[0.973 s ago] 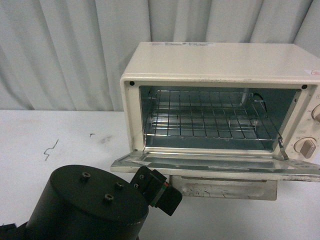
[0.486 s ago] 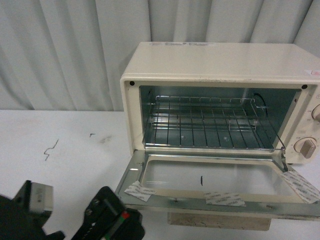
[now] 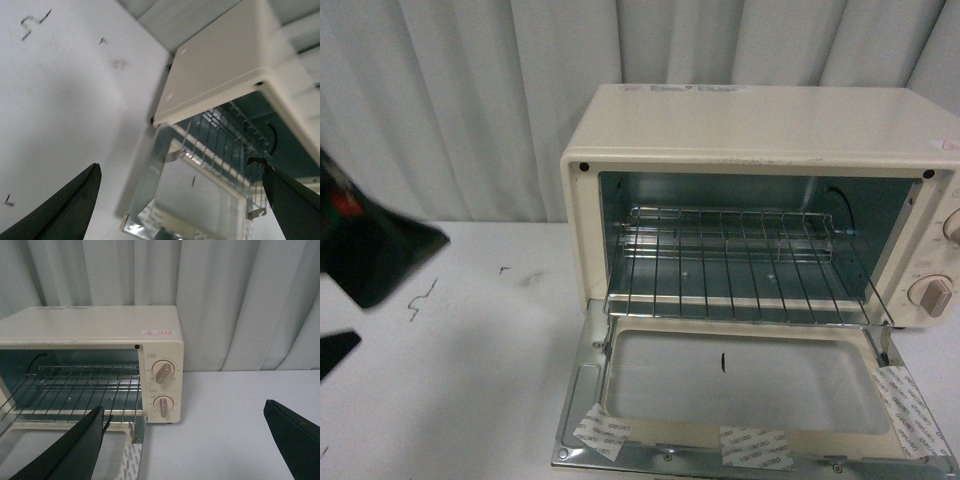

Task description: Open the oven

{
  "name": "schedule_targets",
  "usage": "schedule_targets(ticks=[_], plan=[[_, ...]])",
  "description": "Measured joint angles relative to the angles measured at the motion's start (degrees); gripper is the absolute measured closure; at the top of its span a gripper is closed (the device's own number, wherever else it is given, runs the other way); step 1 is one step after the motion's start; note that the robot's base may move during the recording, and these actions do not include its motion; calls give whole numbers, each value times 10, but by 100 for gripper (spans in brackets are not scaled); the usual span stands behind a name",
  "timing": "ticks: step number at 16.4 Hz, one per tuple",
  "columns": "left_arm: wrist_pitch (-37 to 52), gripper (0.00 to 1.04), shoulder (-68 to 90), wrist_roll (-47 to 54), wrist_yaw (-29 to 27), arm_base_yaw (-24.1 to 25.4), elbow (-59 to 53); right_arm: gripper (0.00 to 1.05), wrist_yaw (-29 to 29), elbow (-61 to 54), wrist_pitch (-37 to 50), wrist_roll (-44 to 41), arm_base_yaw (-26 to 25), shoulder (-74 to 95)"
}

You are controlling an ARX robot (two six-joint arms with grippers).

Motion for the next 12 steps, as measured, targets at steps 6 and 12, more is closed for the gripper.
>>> schedule_targets(ticks=[6,12], plan=[[171,54,-159,422,-62,57,-78,6,0,0,0,0,0,0],[121,99,-247,513,7,119,-126,6,0,0,0,0,0,0]])
